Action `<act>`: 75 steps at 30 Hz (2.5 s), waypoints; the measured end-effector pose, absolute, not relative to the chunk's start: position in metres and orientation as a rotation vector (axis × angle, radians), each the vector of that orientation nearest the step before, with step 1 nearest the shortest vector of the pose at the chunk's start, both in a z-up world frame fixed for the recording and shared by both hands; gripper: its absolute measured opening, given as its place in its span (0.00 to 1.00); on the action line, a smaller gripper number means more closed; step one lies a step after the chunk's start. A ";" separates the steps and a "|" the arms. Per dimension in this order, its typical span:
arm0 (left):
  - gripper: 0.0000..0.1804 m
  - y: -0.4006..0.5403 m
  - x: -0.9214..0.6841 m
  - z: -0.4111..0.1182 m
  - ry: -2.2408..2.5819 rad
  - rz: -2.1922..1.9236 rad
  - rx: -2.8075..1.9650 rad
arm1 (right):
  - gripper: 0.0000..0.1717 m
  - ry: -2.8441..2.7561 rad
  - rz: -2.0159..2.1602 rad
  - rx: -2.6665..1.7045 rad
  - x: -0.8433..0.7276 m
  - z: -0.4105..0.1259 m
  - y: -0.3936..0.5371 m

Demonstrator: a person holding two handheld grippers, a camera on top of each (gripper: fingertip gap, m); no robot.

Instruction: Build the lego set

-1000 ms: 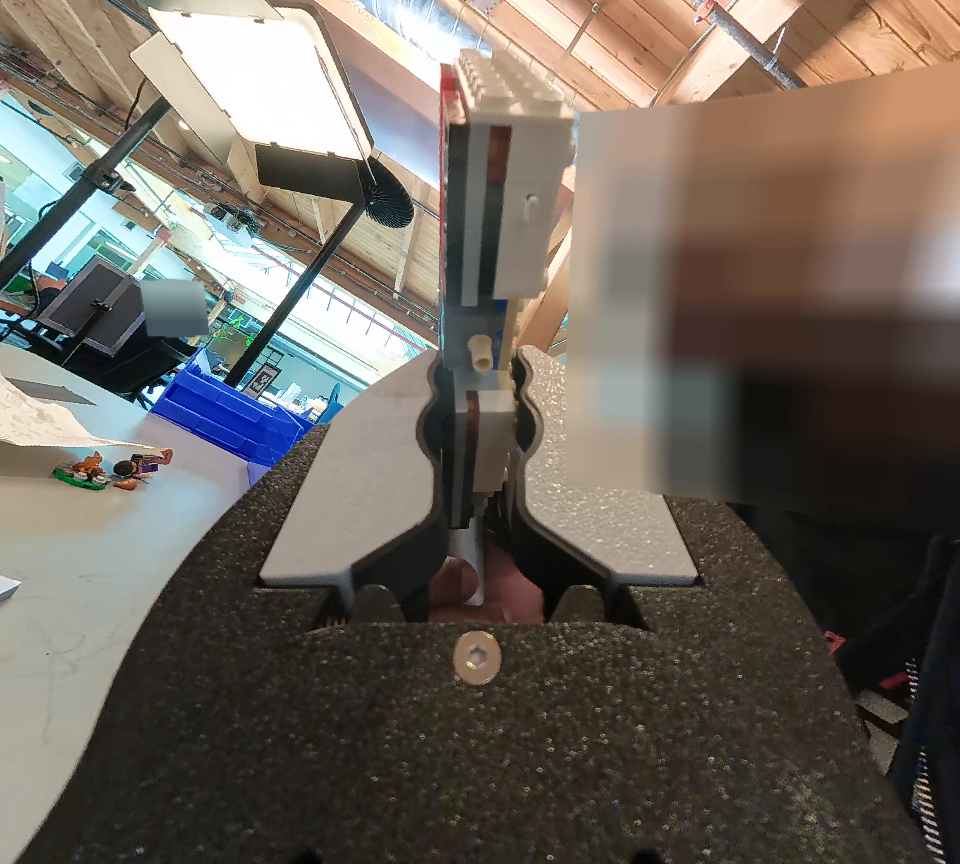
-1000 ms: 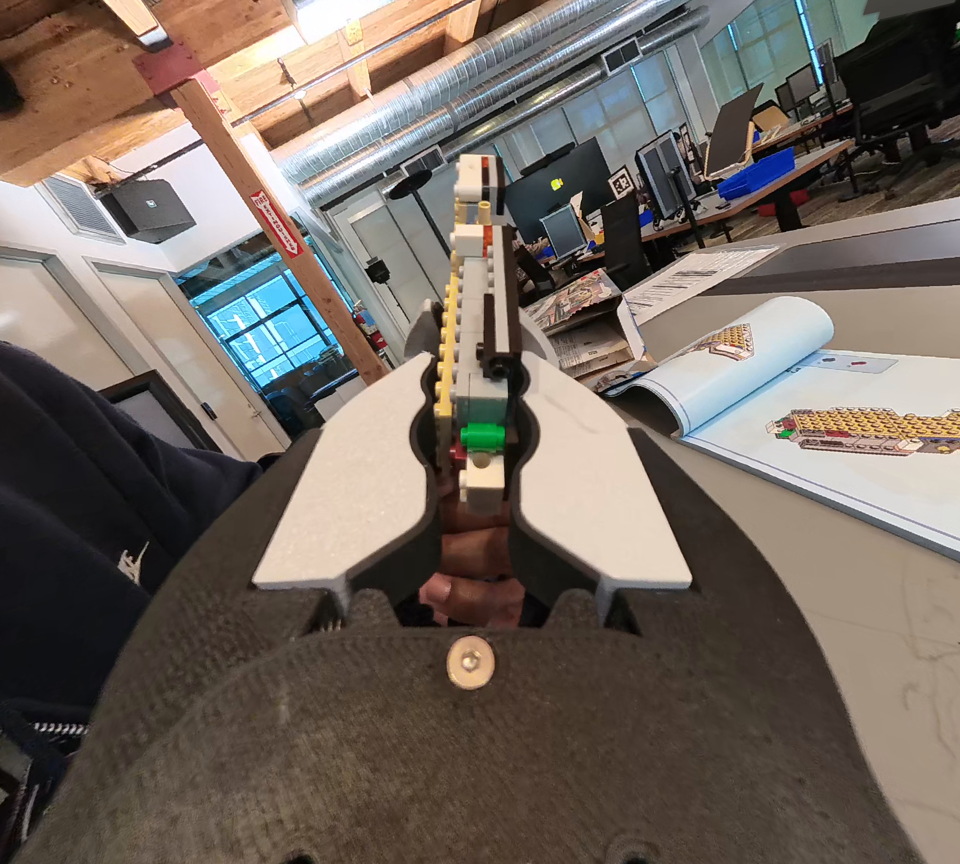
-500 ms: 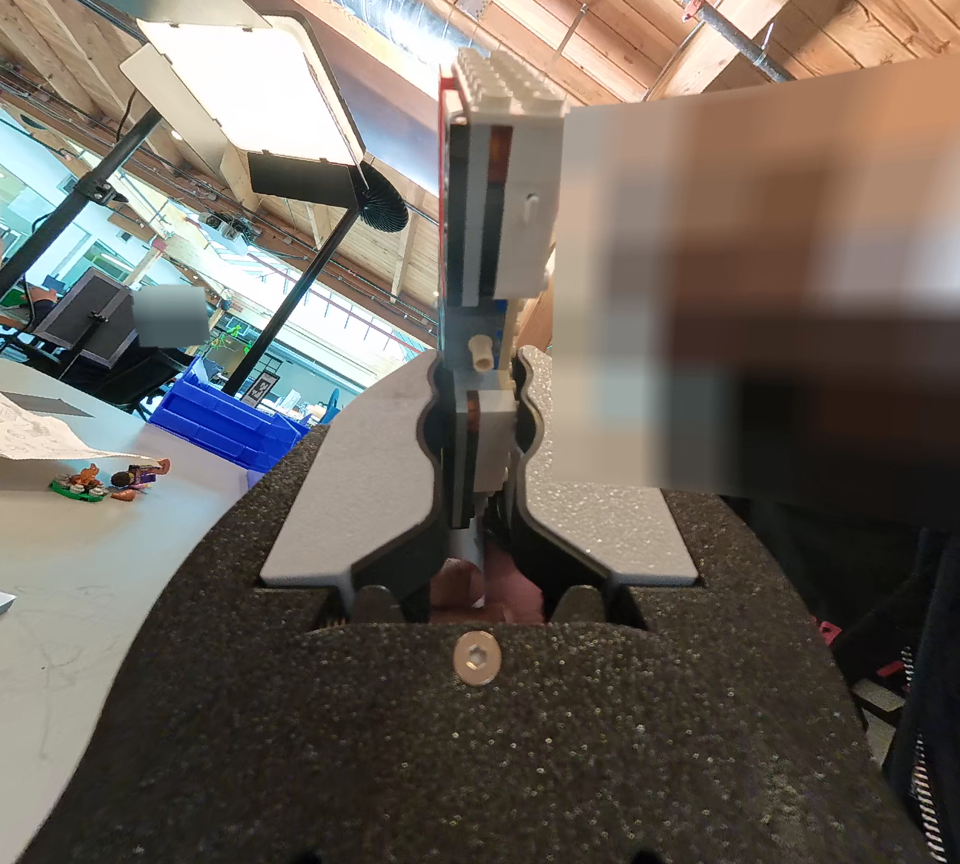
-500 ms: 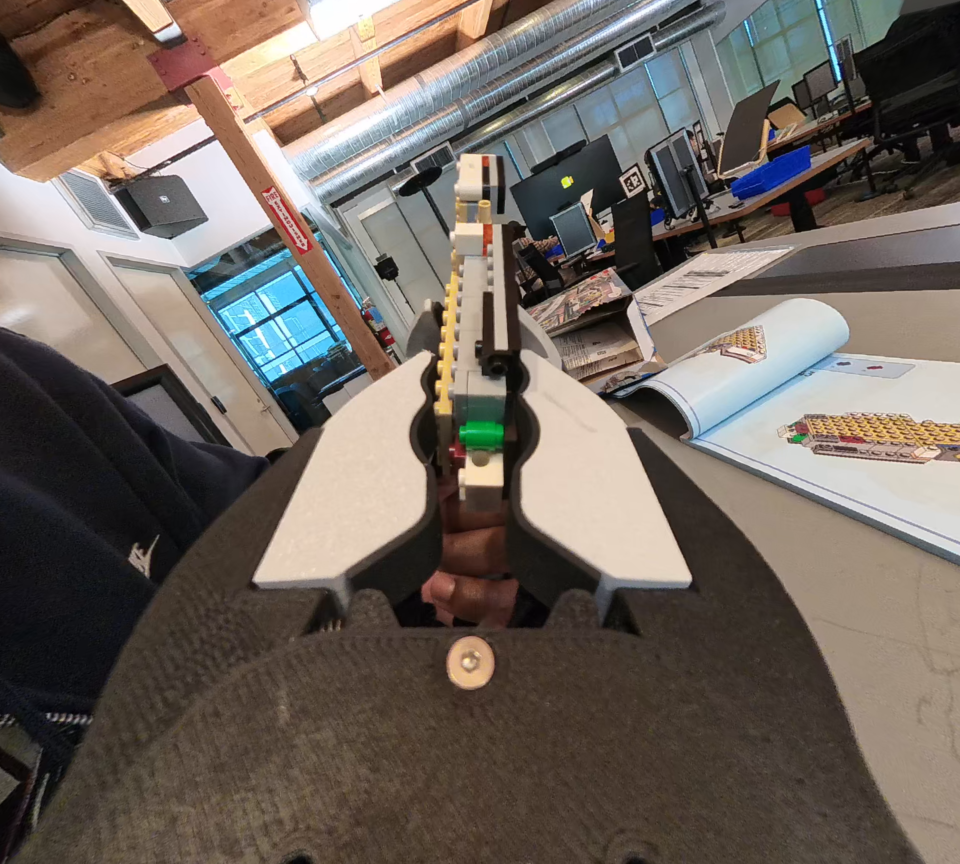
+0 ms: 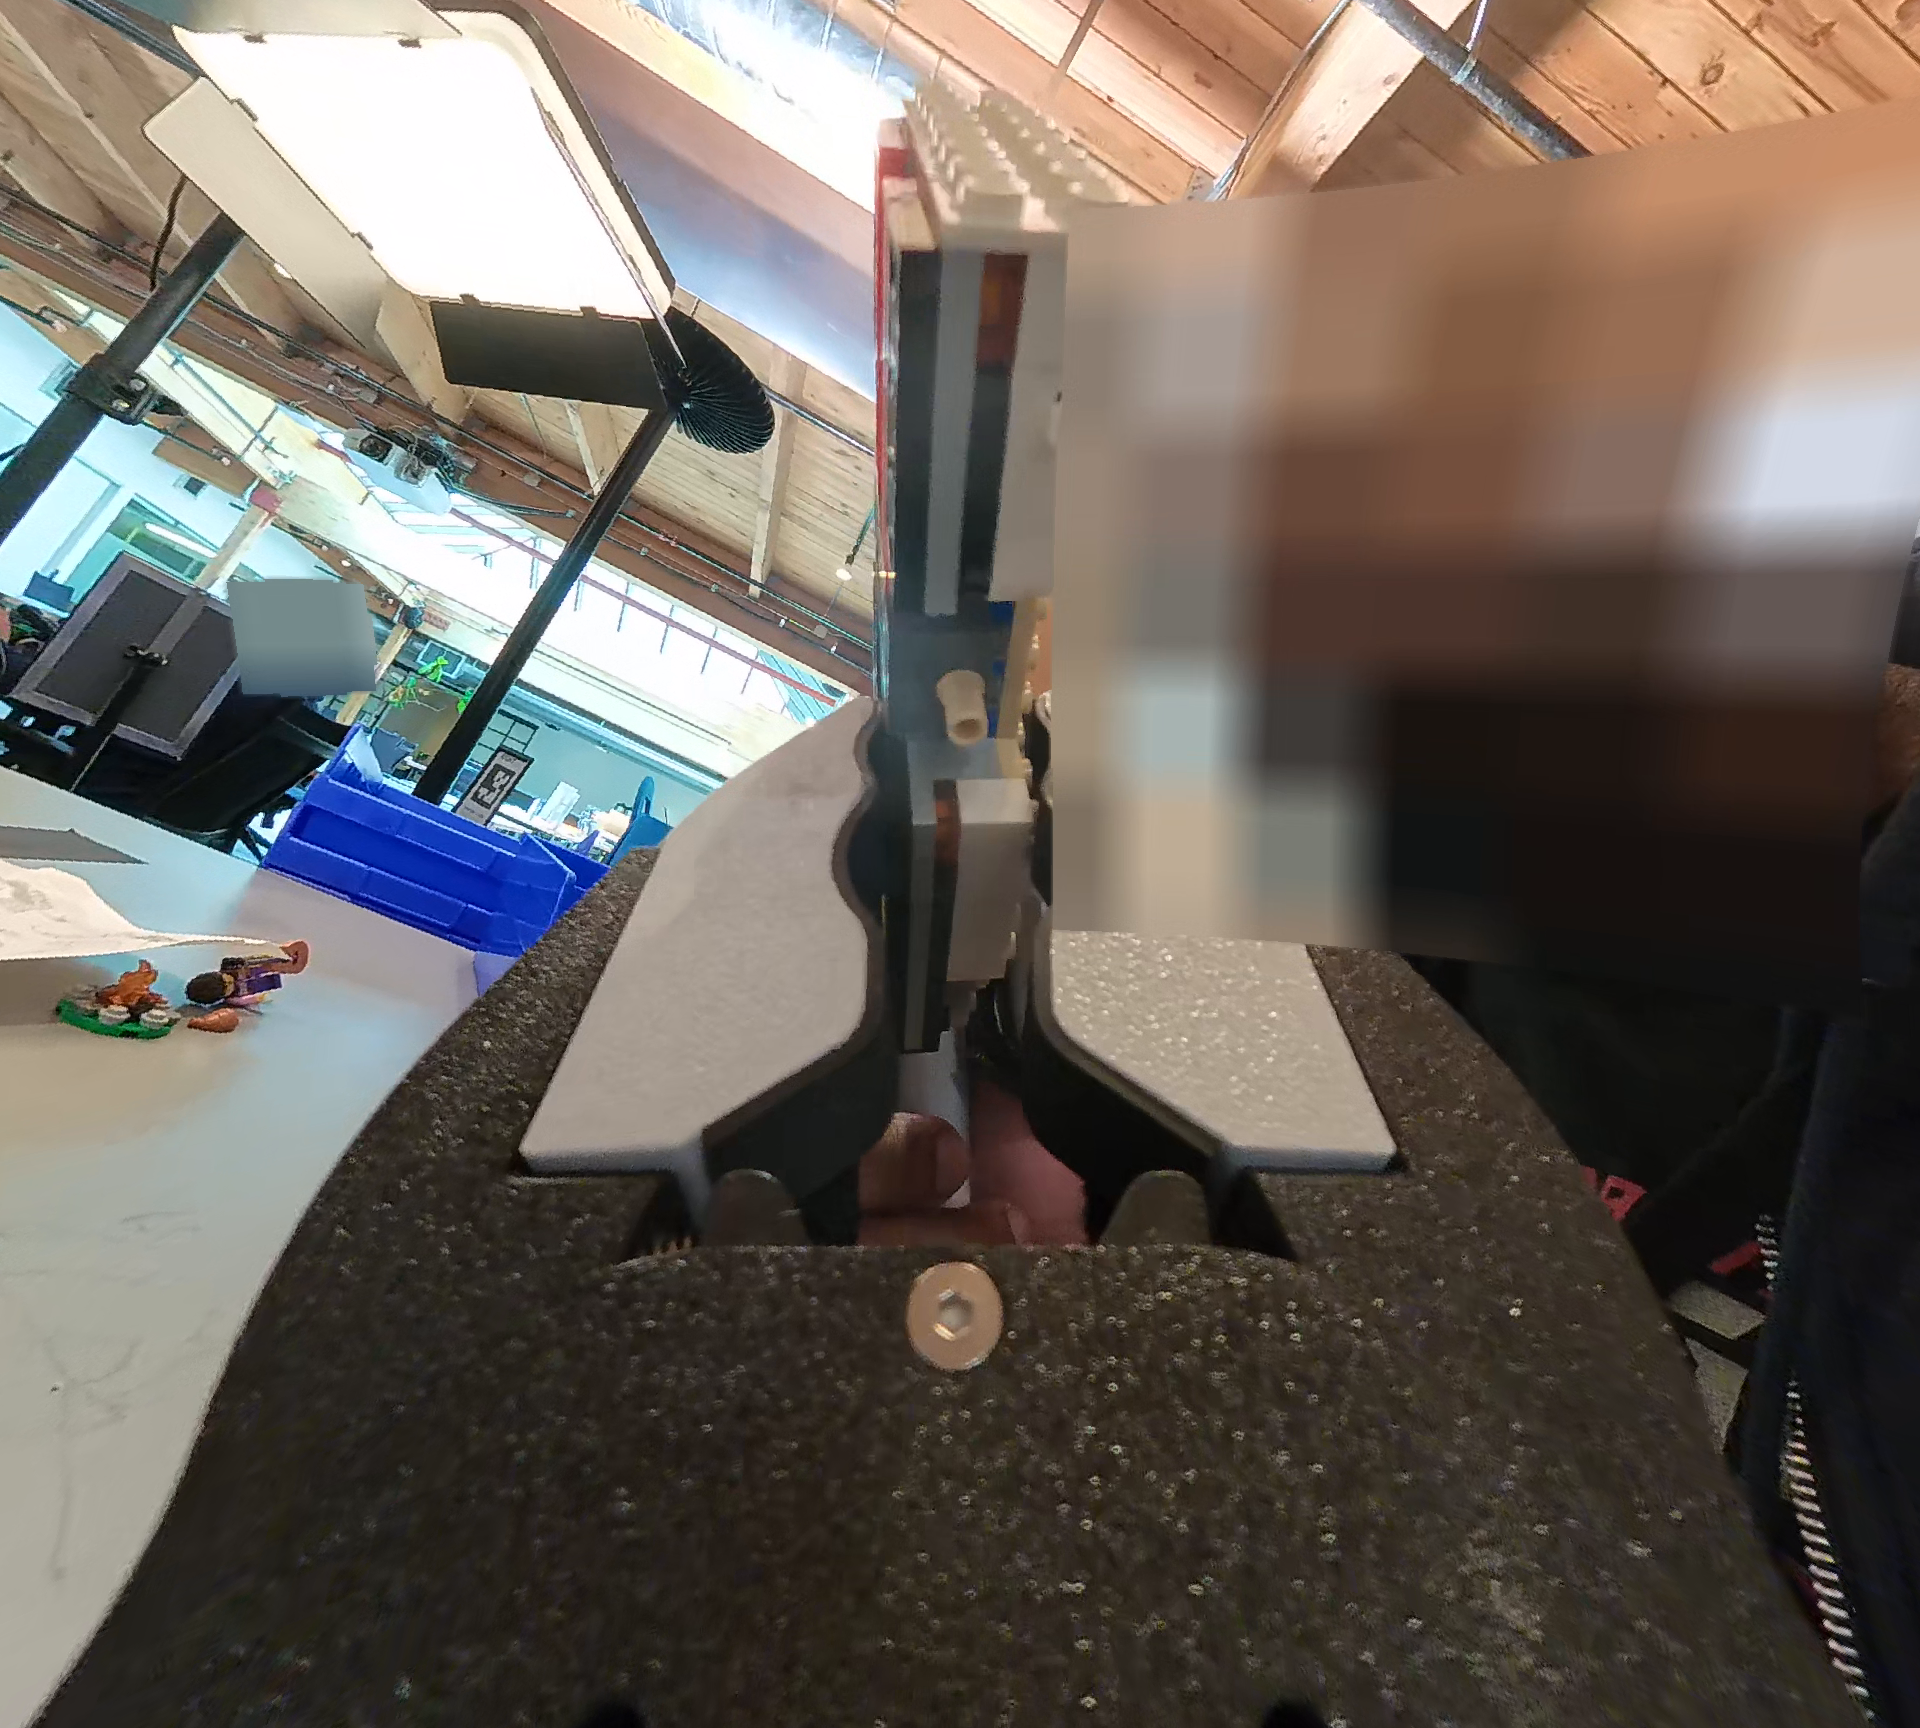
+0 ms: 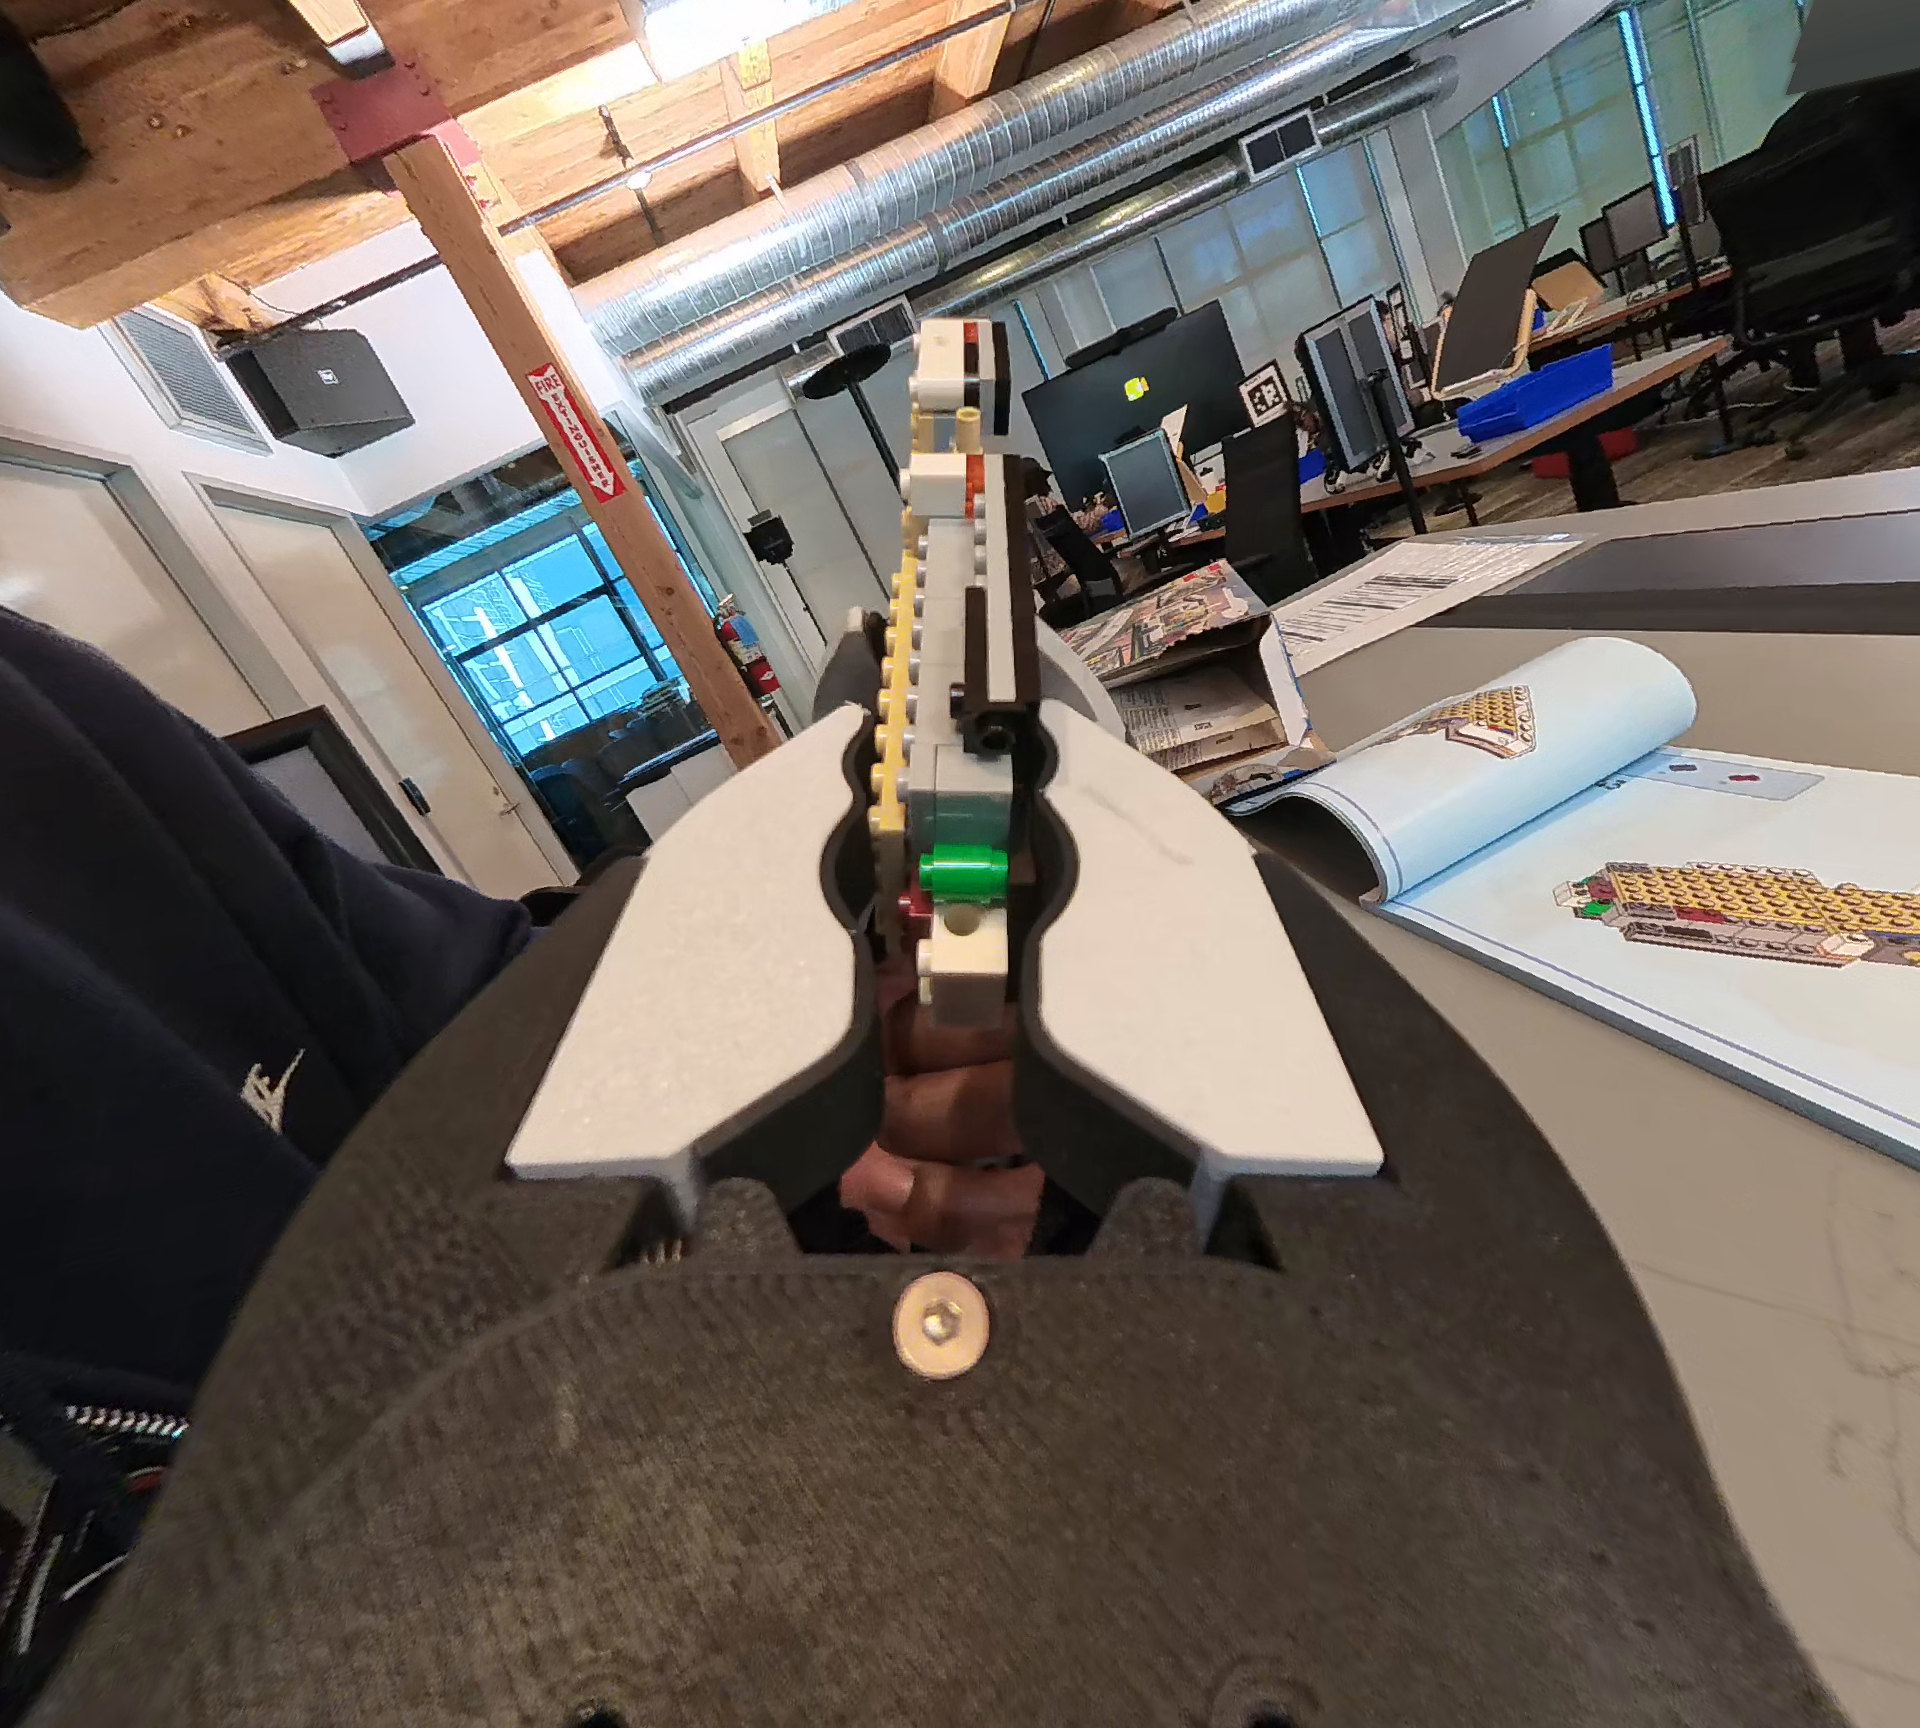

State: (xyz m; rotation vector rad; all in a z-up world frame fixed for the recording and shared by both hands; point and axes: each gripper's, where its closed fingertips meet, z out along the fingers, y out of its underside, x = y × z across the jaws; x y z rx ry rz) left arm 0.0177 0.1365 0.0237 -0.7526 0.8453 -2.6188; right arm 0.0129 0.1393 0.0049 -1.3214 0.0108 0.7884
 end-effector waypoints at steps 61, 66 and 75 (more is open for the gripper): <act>0.13 0.168 0.028 0.015 0.675 -2.620 -0.937 | 0.14 0.127 0.831 -1.376 0.028 -0.012 0.143; 0.13 0.169 0.033 0.011 0.723 -2.553 -0.997 | 0.14 0.161 0.872 -1.367 0.032 -0.015 0.144; 0.13 0.169 0.033 0.009 0.745 -2.522 -1.009 | 0.14 0.158 0.888 -1.370 0.030 -0.018 0.145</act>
